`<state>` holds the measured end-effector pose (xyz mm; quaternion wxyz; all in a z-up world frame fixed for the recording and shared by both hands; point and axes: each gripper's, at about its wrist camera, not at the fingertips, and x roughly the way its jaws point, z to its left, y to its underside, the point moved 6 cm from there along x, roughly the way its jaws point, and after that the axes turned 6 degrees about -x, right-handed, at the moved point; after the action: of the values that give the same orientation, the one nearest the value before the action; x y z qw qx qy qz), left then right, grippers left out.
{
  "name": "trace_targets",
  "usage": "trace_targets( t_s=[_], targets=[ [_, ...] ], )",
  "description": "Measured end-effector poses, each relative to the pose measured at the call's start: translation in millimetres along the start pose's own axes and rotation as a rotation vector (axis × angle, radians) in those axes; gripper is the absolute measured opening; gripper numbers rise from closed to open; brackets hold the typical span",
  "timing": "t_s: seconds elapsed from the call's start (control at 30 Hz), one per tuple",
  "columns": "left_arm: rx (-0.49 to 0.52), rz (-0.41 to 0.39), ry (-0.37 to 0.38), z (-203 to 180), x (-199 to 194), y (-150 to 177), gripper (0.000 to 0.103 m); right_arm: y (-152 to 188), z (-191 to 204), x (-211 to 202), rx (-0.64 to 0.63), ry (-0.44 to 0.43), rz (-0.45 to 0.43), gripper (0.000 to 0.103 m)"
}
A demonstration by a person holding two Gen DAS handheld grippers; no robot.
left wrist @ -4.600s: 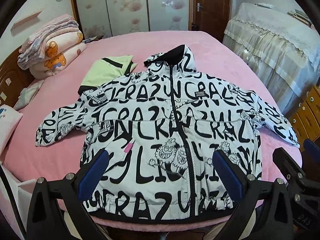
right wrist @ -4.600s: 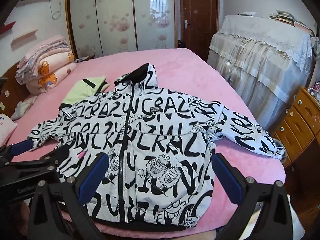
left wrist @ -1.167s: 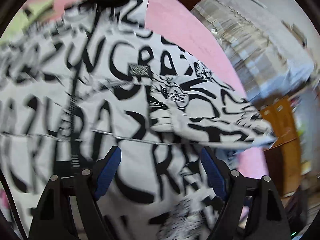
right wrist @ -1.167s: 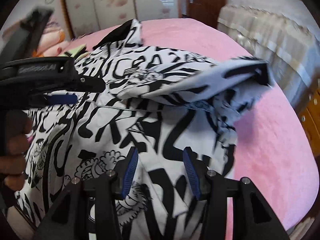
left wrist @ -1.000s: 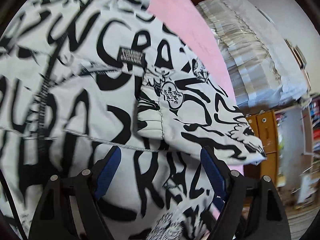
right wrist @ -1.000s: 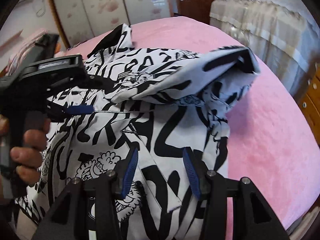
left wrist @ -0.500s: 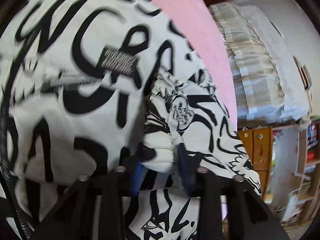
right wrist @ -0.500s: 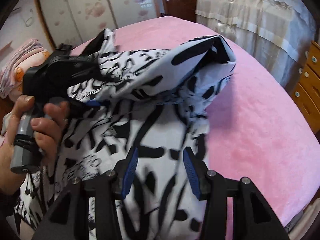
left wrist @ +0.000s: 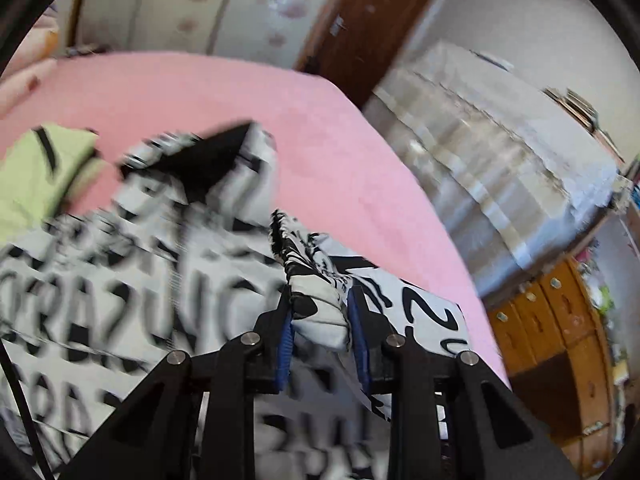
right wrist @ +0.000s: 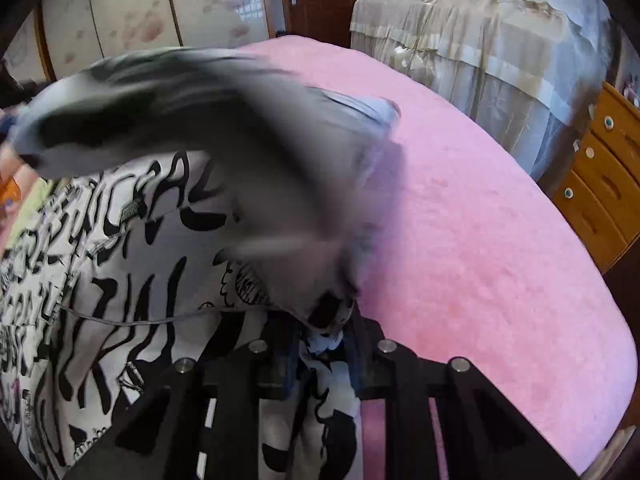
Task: Fold large clothes
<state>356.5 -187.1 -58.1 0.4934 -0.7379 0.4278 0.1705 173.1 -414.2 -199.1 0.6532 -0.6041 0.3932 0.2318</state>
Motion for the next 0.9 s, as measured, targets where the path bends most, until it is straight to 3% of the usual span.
trace_targets(
  t_s=[0.13,0.17,0.27,0.37,0.47,0.53,0.57,0.67,0.77,0.9],
  targets=[
    [-0.032,-0.016,-0.094,65,-17,3,0.023,1,10,-11,-0.062,-0.009,-0.006,0.021],
    [-0.039,-0.005,-0.114,79,-15,9,0.023,3,13,-14,-0.08,-0.011,-0.003,0.027],
    [-0.066,0.094,-0.195,132,0,51,0.024,10,17,-17,-0.107,0.004,0.019,0.046],
    [-0.122,0.246,-0.244,180,21,101,0.027,19,18,-15,-0.112,0.001,0.051,0.051],
    [-0.163,0.276,-0.201,196,21,120,0.045,22,17,-18,-0.104,-0.044,0.076,0.051],
    [-0.173,0.257,-0.176,202,14,111,0.065,21,15,-26,-0.09,-0.09,0.077,0.053],
    [-0.171,0.253,-0.172,202,12,106,0.068,17,13,-28,-0.085,-0.107,0.074,0.056],
    [-0.167,0.232,-0.127,203,13,85,0.071,3,13,-43,-0.055,-0.216,0.046,0.064],
    [-0.169,0.269,-0.11,203,28,75,0.072,-13,12,-51,-0.01,-0.303,0.027,0.072],
    [-0.129,0.327,-0.122,197,56,77,0.072,-44,4,-37,0.057,-0.312,0.027,0.075]
  ],
)
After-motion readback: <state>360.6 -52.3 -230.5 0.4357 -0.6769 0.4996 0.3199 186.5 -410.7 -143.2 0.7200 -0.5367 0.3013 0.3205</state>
